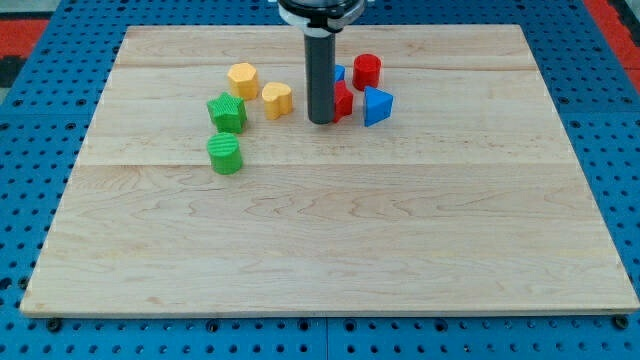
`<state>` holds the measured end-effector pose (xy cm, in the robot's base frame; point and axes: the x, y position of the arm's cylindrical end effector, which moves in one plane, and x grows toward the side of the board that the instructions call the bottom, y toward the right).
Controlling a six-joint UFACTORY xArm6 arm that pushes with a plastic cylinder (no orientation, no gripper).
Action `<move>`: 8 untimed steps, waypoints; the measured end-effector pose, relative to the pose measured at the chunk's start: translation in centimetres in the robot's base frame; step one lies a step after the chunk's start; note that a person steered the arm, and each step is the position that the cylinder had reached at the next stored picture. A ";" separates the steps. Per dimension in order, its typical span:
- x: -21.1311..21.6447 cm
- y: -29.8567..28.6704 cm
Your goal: Group up the red blocks and blue blocks at the top side of the board
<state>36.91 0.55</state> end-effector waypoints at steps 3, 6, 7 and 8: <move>-5.1 0.6; 0.5 0.6; 4.0 1.8; 2.1 4.9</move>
